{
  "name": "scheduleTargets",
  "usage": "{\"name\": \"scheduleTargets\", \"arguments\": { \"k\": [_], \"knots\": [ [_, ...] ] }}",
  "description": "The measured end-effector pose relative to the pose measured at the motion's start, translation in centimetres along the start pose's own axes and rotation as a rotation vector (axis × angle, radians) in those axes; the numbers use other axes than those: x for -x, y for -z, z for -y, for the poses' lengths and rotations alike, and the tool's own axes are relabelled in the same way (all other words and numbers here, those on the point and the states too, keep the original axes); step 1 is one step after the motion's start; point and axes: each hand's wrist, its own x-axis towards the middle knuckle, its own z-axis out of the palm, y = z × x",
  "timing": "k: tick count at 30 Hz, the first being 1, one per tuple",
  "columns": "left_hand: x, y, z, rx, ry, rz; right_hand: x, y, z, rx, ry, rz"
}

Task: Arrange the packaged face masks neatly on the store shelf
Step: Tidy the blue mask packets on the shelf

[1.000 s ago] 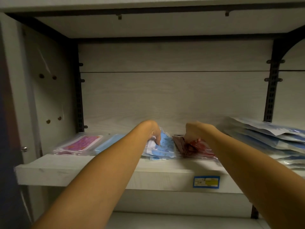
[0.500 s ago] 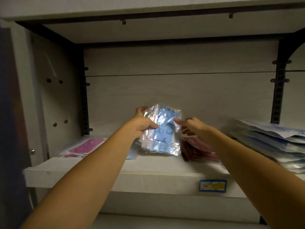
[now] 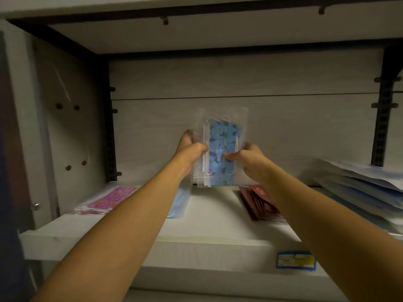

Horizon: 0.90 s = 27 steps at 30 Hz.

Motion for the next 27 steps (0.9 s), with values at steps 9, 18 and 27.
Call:
{"name": "scheduleTargets", "arguments": {
  "k": [9,18,27],
  "knots": [
    [-1.1,0.5,5.9,0.073,0.059,-0.077,-1.0,0.4,-5.4,0.053,-0.082,0.132],
    [-2.6,0.0,6.0,0.039,-0.09,-0.102,-2.4,0.1,-5.7,-0.027,0.049,-0.048],
    [-2.7,1.2,6.8,0.087,-0.026,-0.059,-2.0,0.6,-6.1,0.042,-0.062,0.015]
  ]
}}
